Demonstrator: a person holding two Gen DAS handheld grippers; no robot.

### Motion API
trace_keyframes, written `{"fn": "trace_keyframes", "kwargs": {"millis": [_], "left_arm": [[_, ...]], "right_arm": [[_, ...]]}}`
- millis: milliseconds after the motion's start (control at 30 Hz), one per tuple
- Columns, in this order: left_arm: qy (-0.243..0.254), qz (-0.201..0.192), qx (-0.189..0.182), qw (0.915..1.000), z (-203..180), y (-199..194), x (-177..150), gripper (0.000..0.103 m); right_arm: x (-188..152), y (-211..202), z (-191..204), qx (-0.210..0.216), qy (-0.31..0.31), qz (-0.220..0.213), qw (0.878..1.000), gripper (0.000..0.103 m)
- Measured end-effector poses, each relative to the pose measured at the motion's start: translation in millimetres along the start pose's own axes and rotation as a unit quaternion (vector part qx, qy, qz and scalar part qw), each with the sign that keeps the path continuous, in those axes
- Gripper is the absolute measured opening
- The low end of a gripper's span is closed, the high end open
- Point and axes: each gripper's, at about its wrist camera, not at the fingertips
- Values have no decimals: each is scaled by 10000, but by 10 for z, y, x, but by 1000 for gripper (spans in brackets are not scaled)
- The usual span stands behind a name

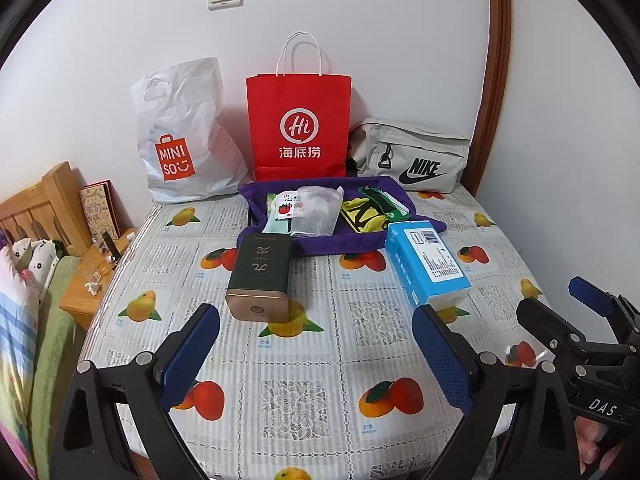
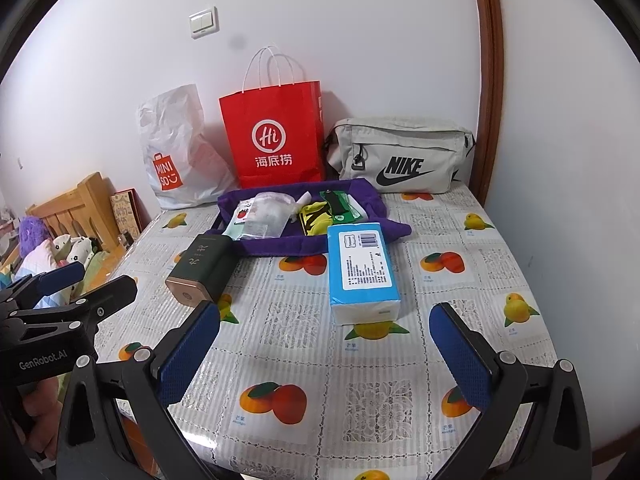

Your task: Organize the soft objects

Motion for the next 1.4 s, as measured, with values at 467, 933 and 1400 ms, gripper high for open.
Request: {"fn": "trace_keyframes", "kwargs": {"millis": [467,933,1400], "left_arm": [[15,-1,-11,10000,2,-5,-10,97],[25,-3,-31,10000,-3,-27,-22,97],[17,-16,-40,10000,-3,-32,-36,97]], "right_arm": [[-11,-24,-13,-8,-29,-1,10000,103],[-19,-43,-1,-15,-24,-13,10000,103],[-28,-66,6,-10,-28,-38,10000,103]]}}
Point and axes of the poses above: each gripper's, at about its wrist camera, not at the fingertips, and y roughly the way its jaws point, z to its left, x to its top, and after that the axes turned 10 degrees about y, right-handed
